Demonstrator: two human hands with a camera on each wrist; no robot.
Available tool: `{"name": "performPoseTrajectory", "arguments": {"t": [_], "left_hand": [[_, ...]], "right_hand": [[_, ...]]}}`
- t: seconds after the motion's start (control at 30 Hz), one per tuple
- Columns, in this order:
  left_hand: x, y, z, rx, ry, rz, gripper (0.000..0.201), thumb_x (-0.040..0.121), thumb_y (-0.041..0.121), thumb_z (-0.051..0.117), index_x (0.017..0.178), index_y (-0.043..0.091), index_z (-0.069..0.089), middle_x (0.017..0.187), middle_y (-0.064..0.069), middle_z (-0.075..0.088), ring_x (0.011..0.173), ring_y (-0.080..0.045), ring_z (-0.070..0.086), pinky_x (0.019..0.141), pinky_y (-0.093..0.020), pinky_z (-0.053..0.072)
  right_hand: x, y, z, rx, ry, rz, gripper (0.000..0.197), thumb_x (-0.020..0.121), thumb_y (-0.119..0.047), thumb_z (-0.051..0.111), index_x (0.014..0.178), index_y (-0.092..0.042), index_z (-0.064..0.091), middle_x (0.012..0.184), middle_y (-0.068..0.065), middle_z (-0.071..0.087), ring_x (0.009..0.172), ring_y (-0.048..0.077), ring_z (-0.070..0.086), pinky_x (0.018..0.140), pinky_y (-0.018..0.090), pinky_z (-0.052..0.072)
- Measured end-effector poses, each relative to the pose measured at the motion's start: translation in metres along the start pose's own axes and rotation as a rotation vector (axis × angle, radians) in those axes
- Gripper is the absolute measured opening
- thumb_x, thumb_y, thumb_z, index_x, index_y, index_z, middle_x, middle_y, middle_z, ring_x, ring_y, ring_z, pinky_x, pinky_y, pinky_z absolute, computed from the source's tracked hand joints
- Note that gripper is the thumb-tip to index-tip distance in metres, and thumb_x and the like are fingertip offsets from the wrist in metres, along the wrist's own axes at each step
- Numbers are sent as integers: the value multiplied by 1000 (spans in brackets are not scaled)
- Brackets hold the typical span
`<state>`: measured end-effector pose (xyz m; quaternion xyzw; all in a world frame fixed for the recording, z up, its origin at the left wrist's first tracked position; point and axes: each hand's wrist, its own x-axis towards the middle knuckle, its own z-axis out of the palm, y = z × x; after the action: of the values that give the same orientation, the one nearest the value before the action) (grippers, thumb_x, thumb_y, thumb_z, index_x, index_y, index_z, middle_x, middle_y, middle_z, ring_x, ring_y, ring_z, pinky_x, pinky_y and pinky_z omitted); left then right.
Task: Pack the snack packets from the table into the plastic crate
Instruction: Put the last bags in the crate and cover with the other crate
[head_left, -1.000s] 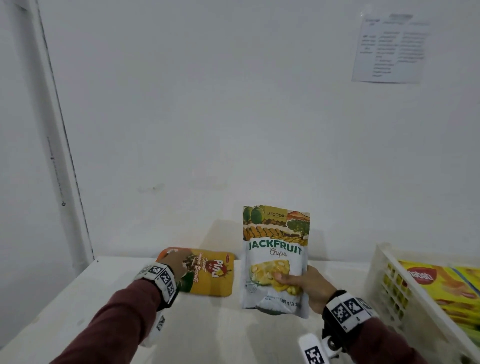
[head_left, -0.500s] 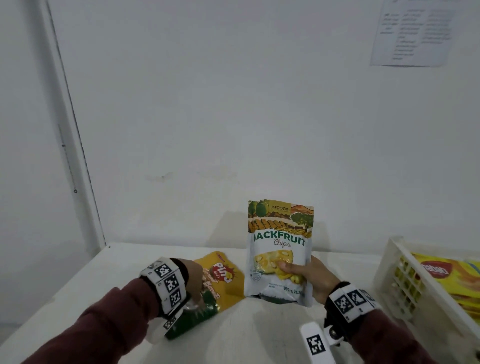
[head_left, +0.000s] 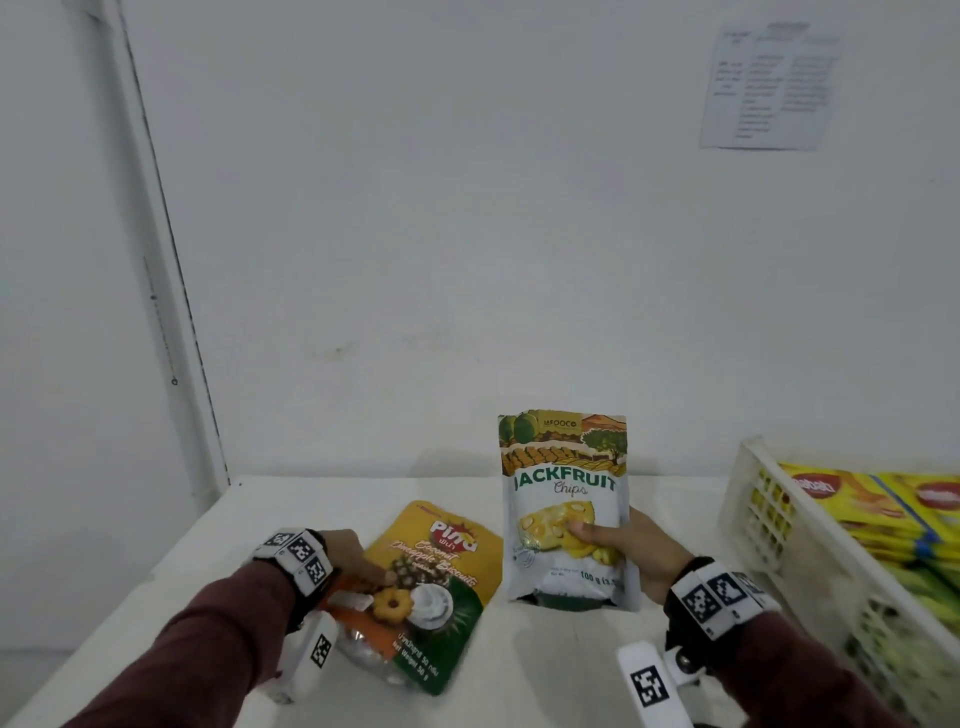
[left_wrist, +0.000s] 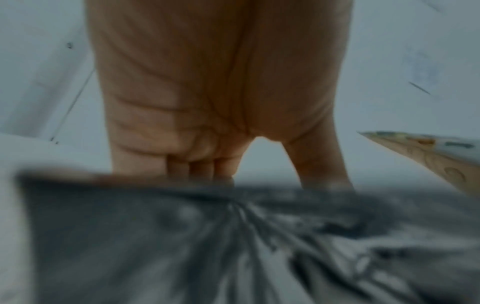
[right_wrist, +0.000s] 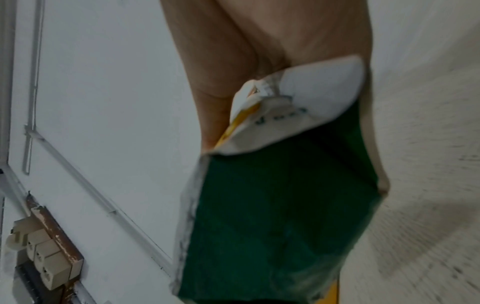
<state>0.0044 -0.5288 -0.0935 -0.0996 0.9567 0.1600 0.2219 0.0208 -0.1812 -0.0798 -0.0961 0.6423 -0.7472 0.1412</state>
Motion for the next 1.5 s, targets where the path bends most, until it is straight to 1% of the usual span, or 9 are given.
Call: {"name": "performPoseTrajectory", "arguments": {"t": [0.17, 0.4, 0.6, 0.97, 1.1, 1.2, 1.33, 1.43, 1.5], "left_hand": [[-19, 0, 3, -492, 13, 193, 23, 72, 11, 78, 80, 7, 57, 78, -8, 63, 67, -18, 59, 70, -28, 50], [-78, 50, -4, -964, 127, 450, 67, 62, -8, 77, 117, 8, 43, 90, -11, 63, 73, -25, 62, 61, -33, 54], [-130, 125, -6, -1200, 38, 679, 85, 79, -12, 61, 140, 33, 20, 94, -8, 64, 67, -23, 68, 52, -34, 57], [-196, 314, 34, -1115, -45, 900, 65, 82, -2, 63, 136, 26, 42, 126, -8, 56, 85, -19, 64, 72, -35, 58], [-198, 385, 57, -1030, -29, 874, 68, 81, -1, 66, 139, 24, 41, 139, -9, 48, 91, -25, 63, 73, -34, 57], [-195, 417, 68, -968, -21, 802, 70, 81, 1, 67, 141, 22, 38, 137, -10, 50, 79, -21, 64, 65, -29, 57], [-192, 441, 79, -880, -62, 685, 73, 83, 3, 65, 145, 20, 30, 128, -16, 56, 73, -19, 61, 57, -24, 56], [-190, 453, 83, -745, -95, 619, 74, 86, 6, 63, 147, 19, 24, 131, -15, 54, 86, -24, 61, 69, -30, 56], [-189, 459, 86, -633, -122, 589, 75, 87, 8, 62, 148, 19, 20, 131, -14, 54, 87, -22, 61, 73, -30, 54]], "right_hand": [[-31, -2, 8, -45, 122, -45, 106, 32, -34, 95, 123, -4, 50, 113, 16, 67, 99, 30, 67, 80, 43, 57], [-95, -10, 15, -94, 283, -168, 80, 54, -12, 87, 123, -9, 46, 111, 11, 67, 96, 21, 68, 73, 34, 58], [-172, -51, 4, -185, 370, -285, 91, 50, -30, 88, 129, -15, 47, 116, 4, 67, 103, 21, 66, 81, 36, 57], [-292, -161, -139, -441, 627, -344, 121, 31, -50, 90, 136, -23, 37, 131, 2, 55, 112, 22, 59, 82, 32, 56], [-309, -193, -209, -576, 695, -329, 85, 71, -17, 77, 140, -22, 29, 130, -9, 41, 119, 15, 46, 79, 15, 52], [-304, -206, -254, -680, 653, -266, 93, 61, -29, 79, 139, -25, 30, 134, -7, 43, 126, 18, 44, 103, 36, 41], [-276, -207, -300, -916, 664, -41, 111, 68, -34, 80, 150, -15, 7, 154, -1, 20, 140, 18, 24, 114, 35, 25], [-252, -203, -328, -1002, 550, 44, 138, 40, -69, 77, 149, -20, 9, 154, 4, 24, 140, 25, 28, 114, 45, 26], [-245, -203, -325, -1057, 489, 124, 127, 53, -58, 79, 149, -18, 8, 153, 3, 24, 140, 25, 27, 115, 39, 23]]}}
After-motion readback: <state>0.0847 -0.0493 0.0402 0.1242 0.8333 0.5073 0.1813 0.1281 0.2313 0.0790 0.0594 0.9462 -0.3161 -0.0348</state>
